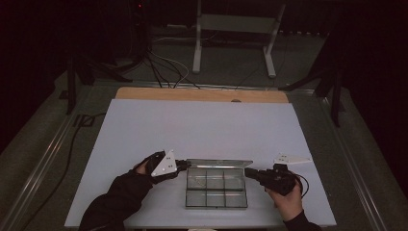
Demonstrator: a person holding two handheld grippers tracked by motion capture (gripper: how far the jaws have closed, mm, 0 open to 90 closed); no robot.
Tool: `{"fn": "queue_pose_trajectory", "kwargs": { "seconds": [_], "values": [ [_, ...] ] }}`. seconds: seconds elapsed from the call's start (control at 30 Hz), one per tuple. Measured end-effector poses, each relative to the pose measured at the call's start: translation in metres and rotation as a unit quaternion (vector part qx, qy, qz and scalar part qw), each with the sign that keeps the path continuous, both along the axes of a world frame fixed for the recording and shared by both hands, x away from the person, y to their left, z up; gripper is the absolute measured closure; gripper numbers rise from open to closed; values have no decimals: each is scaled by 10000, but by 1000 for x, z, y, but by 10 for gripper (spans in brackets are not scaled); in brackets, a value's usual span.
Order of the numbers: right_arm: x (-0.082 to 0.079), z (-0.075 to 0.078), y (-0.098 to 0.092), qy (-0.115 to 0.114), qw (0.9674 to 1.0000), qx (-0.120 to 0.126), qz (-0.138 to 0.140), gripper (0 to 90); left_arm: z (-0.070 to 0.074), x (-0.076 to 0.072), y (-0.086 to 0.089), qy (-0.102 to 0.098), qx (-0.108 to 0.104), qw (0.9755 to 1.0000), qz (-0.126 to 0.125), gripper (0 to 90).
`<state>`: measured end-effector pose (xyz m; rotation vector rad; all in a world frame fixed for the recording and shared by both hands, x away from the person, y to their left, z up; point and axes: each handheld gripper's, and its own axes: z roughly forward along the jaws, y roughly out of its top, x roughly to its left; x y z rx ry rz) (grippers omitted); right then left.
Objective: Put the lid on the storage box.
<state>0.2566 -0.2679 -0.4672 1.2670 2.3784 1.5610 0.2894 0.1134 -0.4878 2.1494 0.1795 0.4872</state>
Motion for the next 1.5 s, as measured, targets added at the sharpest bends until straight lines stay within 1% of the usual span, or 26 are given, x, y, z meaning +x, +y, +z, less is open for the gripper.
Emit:
{"fn": "queue_pose_trajectory", "kwargs": {
  "seconds": [0.03,0.1,0.27,0.33,0.43,0.5,0.53,0.57,0.6,0.63,0.67,0.7,0.8,0.83,0.9,0.97,1.0,1.1,1.13,1.2,1.27,1.33,1.4,1.43,1.47,1.5],
  "values": [
    [0,0,-1,-29,10000,-8,-17,900,-1,-1,0,-51,13,10000,-13,862],
    [0,1,-2,-69,10000,17,-40,900,-1,-1,0,-75,19,10000,-26,861],
    [0,0,-1,-19,10000,0,-25,900,-2,-4,1,-232,67,9997,-78,845],
    [0,0,-1,-8,10000,-17,-3,900,-2,-4,3,-247,29,9997,-42,822],
    [0,0,-1,-18,10000,-22,-7,900,0,-3,6,-38,-87,9999,67,754],
    [0,0,-1,-22,10000,-25,-5,900,3,-2,9,183,-159,9995,202,703],
    [0,0,-1,-20,10000,-25,-5,900,5,-2,11,284,-228,9988,335,664],
    [0,0,-1,-22,10000,-25,0,900,6,-2,13,393,-280,9981,395,623],
    [0,0,-1,-27,10000,-29,-6,900,8,-3,14,517,-349,9970,451,604],
    [-1,0,-1,-28,10000,-31,-5,900,9,-3,16,577,-376,9964,492,573],
    [-1,0,-1,-24,10000,-26,-1,900,11,-4,18,702,-430,9952,532,538],
    [0,-1,-1,-21,10000,-16,6,900,12,-4,20,821,-478,9941,529,522],
    [0,-1,0,-19,10000,-28,15,900,16,-6,26,1079,-581,9910,542,449],
    [0,-1,0,-19,10000,-28,15,900,16,-6,26,1079,-581,9910,542,427],
    [0,-1,0,-23,10000,-34,22,900,19,-9,32,1279,-746,9876,513,376],
    [-1,-1,0,-27,10000,-32,12,900,21,-12,36,1320,-880,9860,504,369],
    [-1,-1,0,-32,10000,-29,9,900,22,-13,38,1410,-918,9844,515,363],
    [-1,-1,0,-34,10000,-23,6,900,24,-15,42,1490,-943,9828,556,285],
    [-1,-1,0,-32,10000,-23,3,900,25,-16,45,1552,-962,9813,609,270],
    [-1,-1,0,-34,10000,-25,4,900,25,-16,48,1574,-976,9796,775,208],
    [-1,-1,0,-45,10000,-25,-4,900,26,-16,53,1601,-1046,9769,956,169],
    [-2,-1,0,-46,10000,-42,2,900,27,-16,56,1639,-1058,9747,1094,169],
    [-2,-1,1,-45,10000,-40,2,900,27,-17,59,1629,-1100,9742,1110,167],
    [-2,-1,1,-51,10000,-48,14,900,27,-17,61,1674,-1104,9738,1075,154],
    [-2,-1,1,-48,10000,-42,12,900,27,-17,63,1709,-1081,9739,1029,108],
    [-2,-1,1,-46,10000,-41,14,900,27,-18,65,1736,-1098,9735,1001,63]
  ]
}}
